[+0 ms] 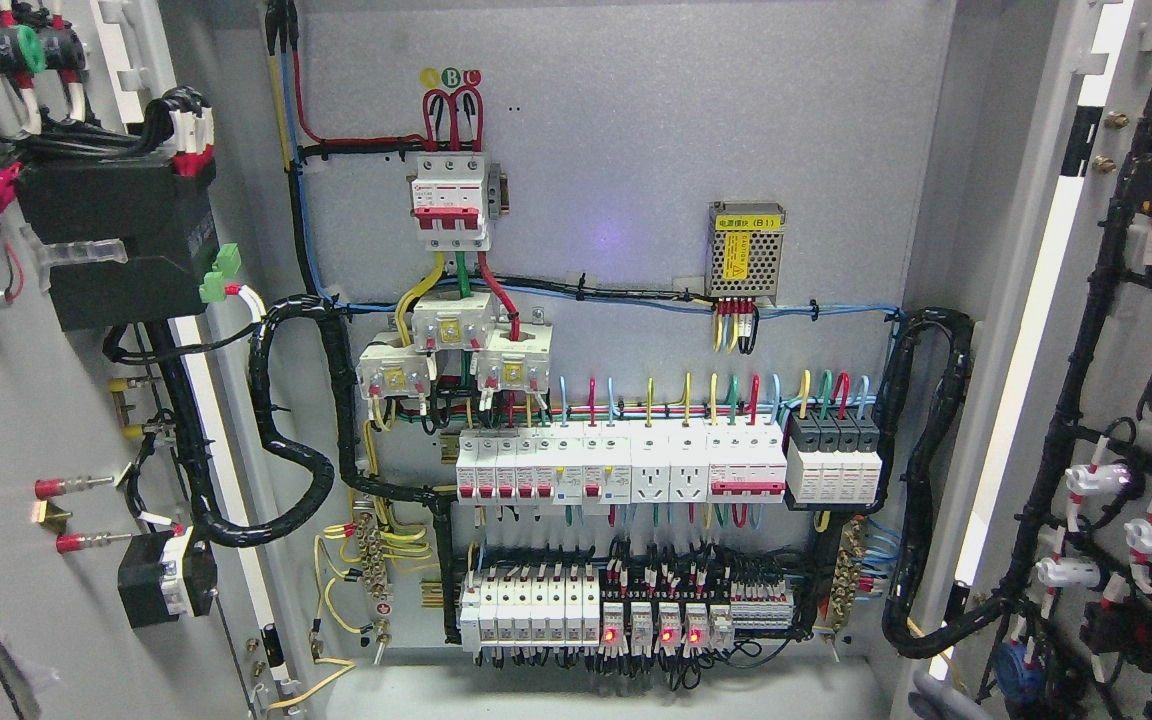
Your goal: Open door with both hands
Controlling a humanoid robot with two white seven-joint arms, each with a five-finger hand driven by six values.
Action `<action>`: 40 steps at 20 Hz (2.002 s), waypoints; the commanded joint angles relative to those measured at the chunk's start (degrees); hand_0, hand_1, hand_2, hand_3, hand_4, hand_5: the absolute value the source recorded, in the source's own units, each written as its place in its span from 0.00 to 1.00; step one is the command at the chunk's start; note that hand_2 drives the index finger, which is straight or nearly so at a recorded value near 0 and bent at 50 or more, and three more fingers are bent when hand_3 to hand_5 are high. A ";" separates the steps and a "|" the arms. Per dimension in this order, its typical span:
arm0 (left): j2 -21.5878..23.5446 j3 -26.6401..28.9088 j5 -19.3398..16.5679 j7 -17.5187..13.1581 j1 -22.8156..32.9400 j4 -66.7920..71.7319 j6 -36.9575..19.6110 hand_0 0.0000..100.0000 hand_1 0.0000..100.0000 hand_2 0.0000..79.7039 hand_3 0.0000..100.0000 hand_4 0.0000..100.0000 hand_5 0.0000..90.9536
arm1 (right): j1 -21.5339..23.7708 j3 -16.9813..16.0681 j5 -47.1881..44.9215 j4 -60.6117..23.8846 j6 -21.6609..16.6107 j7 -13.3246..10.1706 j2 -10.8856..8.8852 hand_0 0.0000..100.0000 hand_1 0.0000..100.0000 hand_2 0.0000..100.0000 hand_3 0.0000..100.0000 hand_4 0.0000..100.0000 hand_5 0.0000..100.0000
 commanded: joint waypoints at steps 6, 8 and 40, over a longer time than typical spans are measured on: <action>0.30 7.96 2.34 0.28 -1.07 -0.29 -3.03 0.00 0.00 0.00 0.00 0.00 0.00 | 0.58 -9.72 -2.45 -0.01 -0.22 0.42 -5.46 0.19 0.00 0.00 0.00 0.00 0.00; 0.56 8.84 2.60 0.28 -0.89 -0.29 -3.04 0.00 0.00 0.00 0.00 0.00 0.00 | 0.58 -10.08 -2.45 -0.01 -0.22 0.42 -6.61 0.19 0.00 0.00 0.00 0.00 0.00; 11.99 32.83 26.94 0.20 3.24 0.85 -2.77 0.00 0.00 0.00 0.00 0.00 0.00 | 3.30 -15.17 -10.89 1.05 -2.32 0.25 -7.67 0.19 0.00 0.00 0.00 0.00 0.00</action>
